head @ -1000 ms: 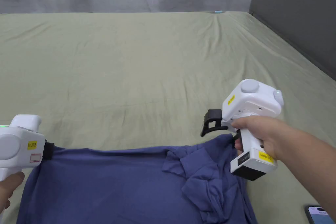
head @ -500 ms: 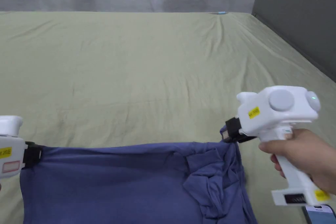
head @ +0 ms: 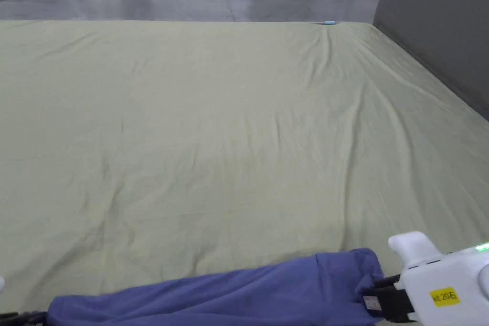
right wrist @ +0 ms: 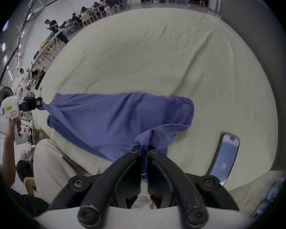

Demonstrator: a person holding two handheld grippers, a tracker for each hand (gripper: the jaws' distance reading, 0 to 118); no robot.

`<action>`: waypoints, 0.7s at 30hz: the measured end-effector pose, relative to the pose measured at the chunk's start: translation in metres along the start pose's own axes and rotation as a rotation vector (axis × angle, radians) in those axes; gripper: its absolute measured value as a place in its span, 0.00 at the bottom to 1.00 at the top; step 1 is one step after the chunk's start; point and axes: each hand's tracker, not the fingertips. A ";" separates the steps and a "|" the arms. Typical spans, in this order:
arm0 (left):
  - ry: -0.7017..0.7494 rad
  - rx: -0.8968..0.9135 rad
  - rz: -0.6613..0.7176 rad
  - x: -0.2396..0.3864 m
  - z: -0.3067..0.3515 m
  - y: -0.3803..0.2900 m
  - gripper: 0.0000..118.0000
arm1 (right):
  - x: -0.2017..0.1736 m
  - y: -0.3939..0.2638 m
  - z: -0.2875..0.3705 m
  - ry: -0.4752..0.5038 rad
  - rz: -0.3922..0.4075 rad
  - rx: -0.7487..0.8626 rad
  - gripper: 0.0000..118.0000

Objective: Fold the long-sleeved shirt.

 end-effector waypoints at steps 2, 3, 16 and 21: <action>0.001 -0.029 0.017 0.000 -0.003 -0.018 0.00 | 0.002 -0.011 -0.007 -0.007 -0.014 -0.029 0.01; -0.002 -0.038 0.030 0.000 -0.004 -0.024 0.00 | 0.002 -0.015 -0.009 -0.014 -0.012 -0.040 0.01; 0.020 -0.116 0.041 0.003 -0.039 -0.067 0.00 | 0.004 -0.045 -0.057 -0.077 -0.028 -0.157 0.01; 0.044 -0.120 0.050 0.003 -0.042 -0.063 0.02 | 0.002 -0.043 -0.057 -0.078 -0.088 -0.145 0.06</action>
